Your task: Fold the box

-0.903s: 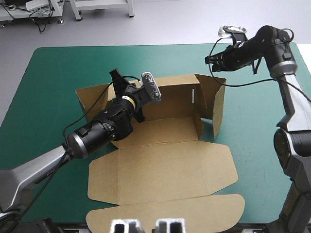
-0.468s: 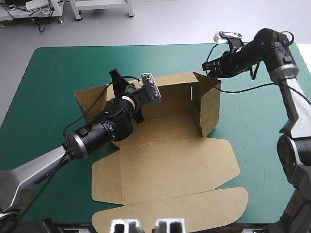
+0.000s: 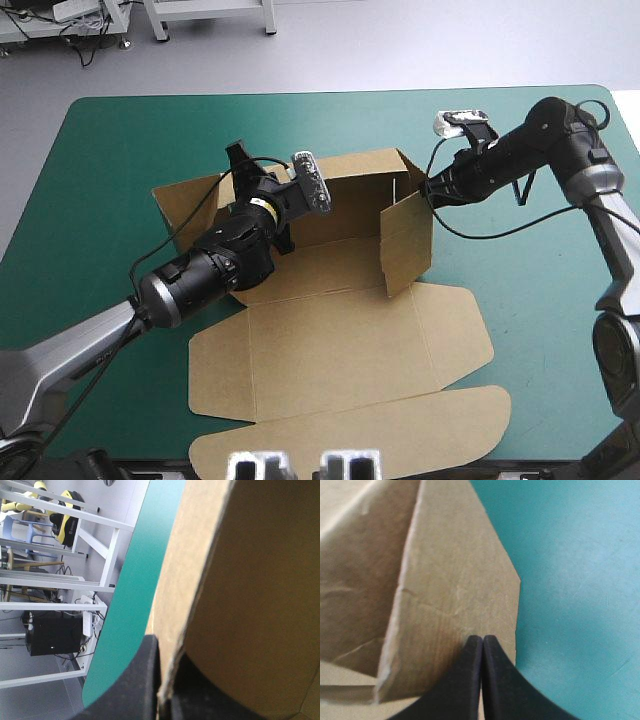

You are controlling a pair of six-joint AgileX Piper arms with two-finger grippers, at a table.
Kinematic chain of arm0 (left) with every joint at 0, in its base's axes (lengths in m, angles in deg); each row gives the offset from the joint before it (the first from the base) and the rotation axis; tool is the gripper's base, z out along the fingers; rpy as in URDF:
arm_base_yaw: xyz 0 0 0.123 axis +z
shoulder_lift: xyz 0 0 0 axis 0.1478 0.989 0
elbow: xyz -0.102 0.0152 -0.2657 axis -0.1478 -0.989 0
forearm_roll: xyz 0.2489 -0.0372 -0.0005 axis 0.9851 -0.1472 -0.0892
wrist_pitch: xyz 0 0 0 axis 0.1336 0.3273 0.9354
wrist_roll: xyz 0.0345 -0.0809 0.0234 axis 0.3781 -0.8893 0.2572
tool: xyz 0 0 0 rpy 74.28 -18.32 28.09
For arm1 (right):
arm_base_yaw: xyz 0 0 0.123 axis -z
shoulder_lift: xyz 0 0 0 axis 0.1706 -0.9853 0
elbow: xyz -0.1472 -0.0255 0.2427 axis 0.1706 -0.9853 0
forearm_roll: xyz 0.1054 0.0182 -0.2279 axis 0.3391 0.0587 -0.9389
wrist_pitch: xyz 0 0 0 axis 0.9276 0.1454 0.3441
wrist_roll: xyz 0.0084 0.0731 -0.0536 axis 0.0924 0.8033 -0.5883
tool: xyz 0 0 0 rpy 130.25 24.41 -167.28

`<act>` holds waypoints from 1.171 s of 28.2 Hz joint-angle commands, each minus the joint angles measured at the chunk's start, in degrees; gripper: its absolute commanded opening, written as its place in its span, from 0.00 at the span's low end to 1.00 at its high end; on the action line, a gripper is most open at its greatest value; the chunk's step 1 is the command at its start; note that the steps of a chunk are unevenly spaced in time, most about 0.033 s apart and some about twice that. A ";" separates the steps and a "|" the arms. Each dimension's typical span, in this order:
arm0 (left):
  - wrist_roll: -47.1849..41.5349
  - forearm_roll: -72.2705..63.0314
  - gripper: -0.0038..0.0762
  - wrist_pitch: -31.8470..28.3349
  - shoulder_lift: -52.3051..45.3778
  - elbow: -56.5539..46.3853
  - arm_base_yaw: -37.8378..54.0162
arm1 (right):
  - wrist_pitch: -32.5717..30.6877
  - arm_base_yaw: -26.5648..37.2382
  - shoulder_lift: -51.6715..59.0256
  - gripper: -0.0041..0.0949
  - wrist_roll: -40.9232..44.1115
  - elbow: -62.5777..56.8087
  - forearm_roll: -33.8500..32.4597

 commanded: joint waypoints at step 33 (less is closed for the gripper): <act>2.84 -1.39 0.04 0.61 -1.82 1.79 -0.19 | 22.16 -3.13 17.01 0.72 -46.35 -30.04 25.52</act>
